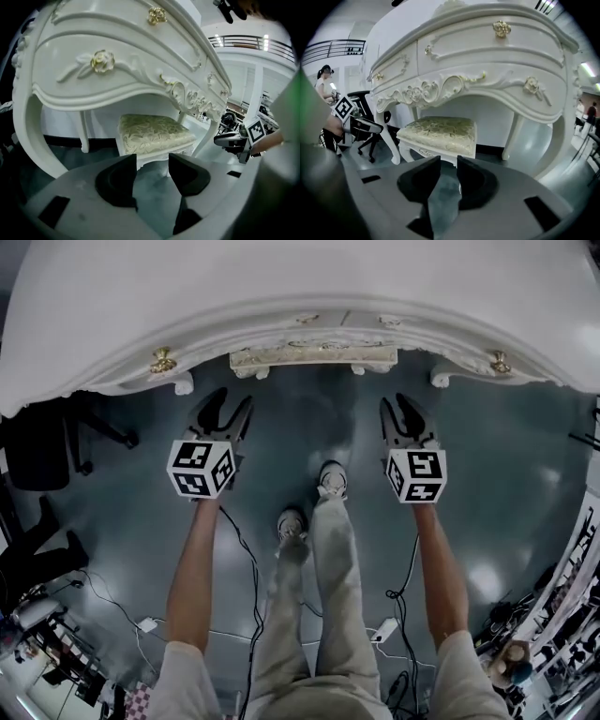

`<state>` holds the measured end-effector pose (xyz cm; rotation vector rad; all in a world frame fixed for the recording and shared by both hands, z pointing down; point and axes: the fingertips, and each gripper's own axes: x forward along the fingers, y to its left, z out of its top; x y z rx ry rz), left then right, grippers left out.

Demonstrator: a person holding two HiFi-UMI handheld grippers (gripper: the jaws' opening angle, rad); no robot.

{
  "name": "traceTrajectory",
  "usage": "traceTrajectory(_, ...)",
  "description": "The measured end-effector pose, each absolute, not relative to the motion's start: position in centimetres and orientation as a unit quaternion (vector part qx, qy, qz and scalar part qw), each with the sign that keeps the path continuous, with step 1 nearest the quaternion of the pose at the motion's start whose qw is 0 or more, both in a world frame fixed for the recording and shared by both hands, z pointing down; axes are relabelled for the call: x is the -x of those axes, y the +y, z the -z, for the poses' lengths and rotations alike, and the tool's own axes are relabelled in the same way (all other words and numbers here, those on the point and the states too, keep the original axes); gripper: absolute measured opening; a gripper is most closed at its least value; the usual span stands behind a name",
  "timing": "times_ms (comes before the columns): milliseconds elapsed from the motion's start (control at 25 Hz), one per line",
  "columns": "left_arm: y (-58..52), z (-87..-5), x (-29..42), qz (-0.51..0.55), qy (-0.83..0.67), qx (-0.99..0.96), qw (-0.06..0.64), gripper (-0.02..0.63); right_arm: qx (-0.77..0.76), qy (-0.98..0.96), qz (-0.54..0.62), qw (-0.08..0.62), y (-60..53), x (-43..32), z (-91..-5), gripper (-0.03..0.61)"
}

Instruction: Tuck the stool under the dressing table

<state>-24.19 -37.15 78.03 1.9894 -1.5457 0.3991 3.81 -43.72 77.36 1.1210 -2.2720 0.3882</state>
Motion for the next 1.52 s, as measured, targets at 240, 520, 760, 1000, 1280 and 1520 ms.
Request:
traceTrajectory(240,-36.1,-72.7,23.9,-0.122,-0.585,-0.747,0.293,0.129,-0.431,-0.846,-0.148,0.276,-42.3,-4.2,-72.3,0.069)
traceTrajectory(520,-35.4,-65.8,23.7,-0.104,-0.589,-0.752,0.278,0.059,-0.439,-0.846,-0.138,0.268,-41.4,-4.1,-66.4,0.018)
traceTrajectory(760,-33.9,-60.8,23.2,-0.083,-0.593,-0.751,0.279,0.02,-0.417,-0.859,-0.129,0.267,-39.8,-3.9,-61.3,0.002)
traceTrajectory(1000,-33.0,-55.3,22.8,-0.089,-0.595,-0.753,0.265,0.017,-0.414,-0.869,-0.123,0.242,-38.9,-3.3,-54.0,0.002)
traceTrajectory(1280,-33.2,-46.9,23.2,-0.085,-0.602,-0.762,0.225,0.015,-0.434,-0.87,-0.106,0.209,-38.8,-3.8,-45.8,0.002)
traceTrajectory(1520,-32.0,-40.4,24.4,-0.067,-0.616,-0.756,0.212,0.014,-0.448,-0.867,-0.091,0.196,-37.9,-4.6,-40.2,0.002)
